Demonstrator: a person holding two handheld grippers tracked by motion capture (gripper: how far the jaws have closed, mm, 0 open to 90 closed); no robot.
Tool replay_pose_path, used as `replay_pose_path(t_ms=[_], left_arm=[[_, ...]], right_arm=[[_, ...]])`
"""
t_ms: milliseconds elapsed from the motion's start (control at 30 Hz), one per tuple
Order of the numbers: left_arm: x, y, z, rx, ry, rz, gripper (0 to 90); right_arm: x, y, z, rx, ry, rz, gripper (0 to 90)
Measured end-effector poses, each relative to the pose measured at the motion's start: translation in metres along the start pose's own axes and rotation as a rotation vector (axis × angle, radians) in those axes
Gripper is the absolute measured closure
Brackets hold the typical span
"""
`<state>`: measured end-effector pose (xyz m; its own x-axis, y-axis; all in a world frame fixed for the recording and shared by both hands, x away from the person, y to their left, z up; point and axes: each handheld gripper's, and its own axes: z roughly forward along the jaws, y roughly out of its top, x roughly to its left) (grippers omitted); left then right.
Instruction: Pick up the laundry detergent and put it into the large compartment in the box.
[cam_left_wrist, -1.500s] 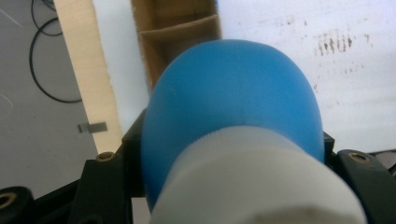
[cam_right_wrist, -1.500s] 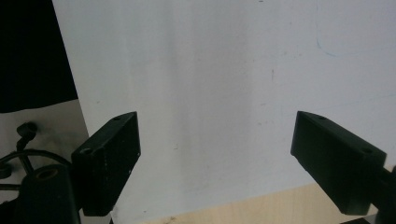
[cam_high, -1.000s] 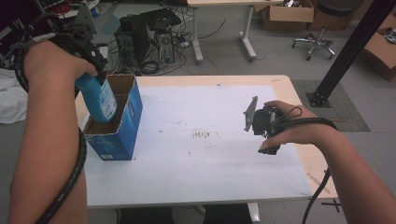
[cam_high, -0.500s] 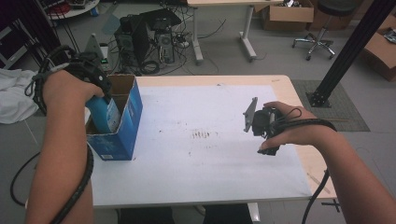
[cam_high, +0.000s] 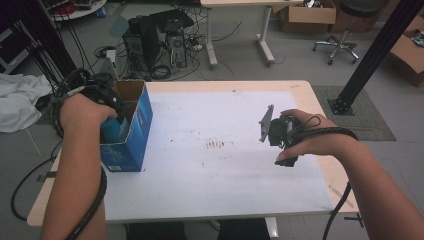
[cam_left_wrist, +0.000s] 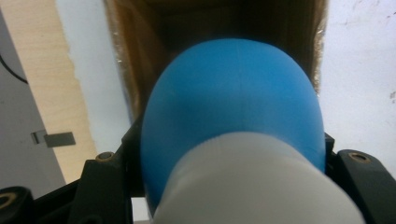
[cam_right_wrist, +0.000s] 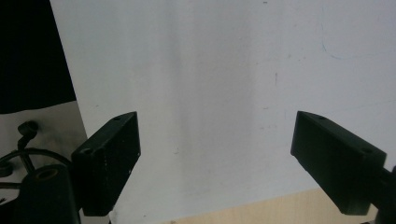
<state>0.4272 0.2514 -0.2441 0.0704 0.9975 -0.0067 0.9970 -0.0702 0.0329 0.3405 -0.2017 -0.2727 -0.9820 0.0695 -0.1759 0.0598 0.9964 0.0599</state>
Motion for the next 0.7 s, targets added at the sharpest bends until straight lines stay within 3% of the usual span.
replay_pose_path(t_ms=[267,700], left_arm=[[-0.004,0.001,0.027,0.021,0.015,0.019,39.7],[-0.002,0.0,0.047,0.015,0.034,0.022,39.6]], right_arm=[[0.0,0.001,0.001,0.003,0.003,-0.006,16.0],[0.0,0.003,0.002,-0.001,0.002,-0.002,16.0]])
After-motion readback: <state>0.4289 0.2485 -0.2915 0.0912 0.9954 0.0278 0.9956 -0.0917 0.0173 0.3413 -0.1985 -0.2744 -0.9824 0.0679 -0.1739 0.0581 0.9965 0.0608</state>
